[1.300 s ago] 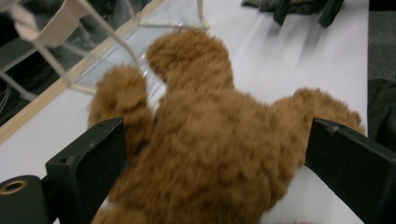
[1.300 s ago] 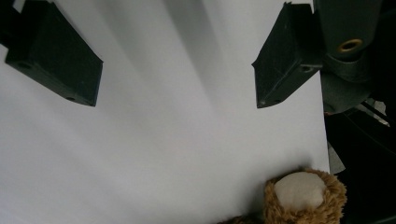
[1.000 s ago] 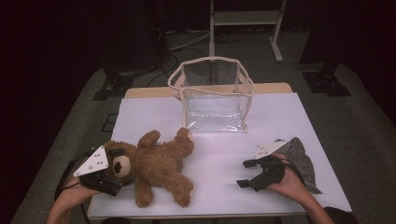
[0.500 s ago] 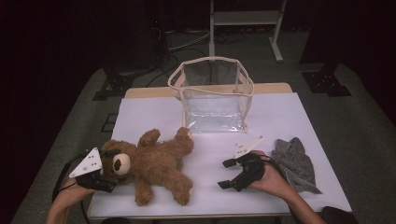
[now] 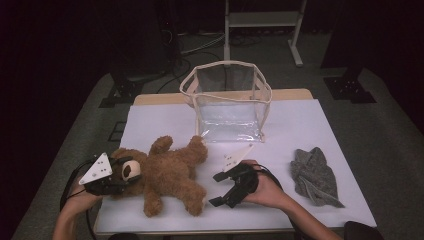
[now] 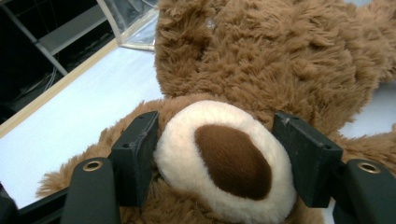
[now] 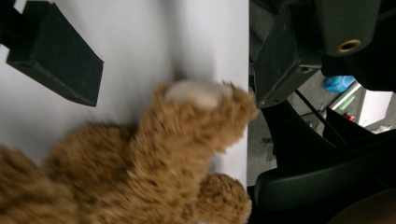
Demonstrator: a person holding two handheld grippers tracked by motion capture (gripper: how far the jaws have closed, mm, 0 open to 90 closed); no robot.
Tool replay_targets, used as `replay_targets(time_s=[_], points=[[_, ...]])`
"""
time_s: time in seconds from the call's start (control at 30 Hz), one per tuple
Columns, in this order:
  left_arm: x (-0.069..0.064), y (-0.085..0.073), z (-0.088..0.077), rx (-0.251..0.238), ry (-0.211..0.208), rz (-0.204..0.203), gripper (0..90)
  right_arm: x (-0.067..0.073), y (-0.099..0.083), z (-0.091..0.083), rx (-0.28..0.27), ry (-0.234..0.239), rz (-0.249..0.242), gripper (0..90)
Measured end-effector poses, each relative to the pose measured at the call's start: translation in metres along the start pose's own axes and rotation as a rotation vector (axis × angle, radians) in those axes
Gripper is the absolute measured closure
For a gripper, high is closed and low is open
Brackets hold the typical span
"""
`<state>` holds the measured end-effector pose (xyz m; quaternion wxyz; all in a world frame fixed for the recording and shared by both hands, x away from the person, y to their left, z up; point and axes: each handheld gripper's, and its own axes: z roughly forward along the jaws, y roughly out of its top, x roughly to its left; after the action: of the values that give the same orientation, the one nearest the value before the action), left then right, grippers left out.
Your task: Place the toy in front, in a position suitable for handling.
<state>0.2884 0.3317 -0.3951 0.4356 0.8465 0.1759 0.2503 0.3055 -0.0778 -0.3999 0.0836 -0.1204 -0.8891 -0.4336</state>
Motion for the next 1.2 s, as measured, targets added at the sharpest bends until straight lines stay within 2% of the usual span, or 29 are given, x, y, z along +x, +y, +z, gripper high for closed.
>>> replay_targets(time_s=[0.2,0.27,0.37,0.47,0.57,0.67,0.77,0.83,1.0,1.13,1.2], points=[[0.0,0.002,0.0,0.012,-0.013,0.024,36.9,0.0,0.017,0.024,0.033,0.024,-0.019,14.9],[0.001,0.002,0.001,0.013,-0.016,0.024,37.3,-0.001,0.021,0.03,0.044,0.031,-0.011,20.7],[0.002,0.002,0.001,0.012,-0.02,0.021,37.6,-0.005,0.024,0.042,0.079,0.024,0.007,23.7],[0.004,0.003,0.002,0.015,-0.028,0.023,37.5,-0.009,0.027,0.052,0.113,0.036,0.024,32.5],[0.005,0.004,0.002,0.022,-0.041,0.023,36.2,-0.01,0.027,0.057,0.149,0.03,0.027,49.8],[0.005,0.005,0.001,0.029,-0.044,0.031,30.4,-0.013,0.028,0.056,0.16,0.016,0.038,61.2],[0.004,0.006,0.0,0.029,-0.027,0.031,20.8,-0.016,0.028,0.052,0.153,0.026,0.051,65.1],[0.004,0.006,-0.002,0.023,-0.017,0.024,17.2,-0.02,0.028,0.048,0.144,0.041,0.067,66.1],[0.005,0.003,-0.005,0.029,-0.009,0.01,11.9,-0.026,0.028,0.041,0.131,0.043,0.082,66.4],[0.004,0.002,0.007,0.048,-0.013,0.026,10.1,-0.028,0.03,0.038,0.121,0.049,0.081,66.3],[0.005,0.003,0.011,0.048,-0.016,0.034,13.7,-0.028,0.029,0.038,0.119,0.052,0.089,66.2]])
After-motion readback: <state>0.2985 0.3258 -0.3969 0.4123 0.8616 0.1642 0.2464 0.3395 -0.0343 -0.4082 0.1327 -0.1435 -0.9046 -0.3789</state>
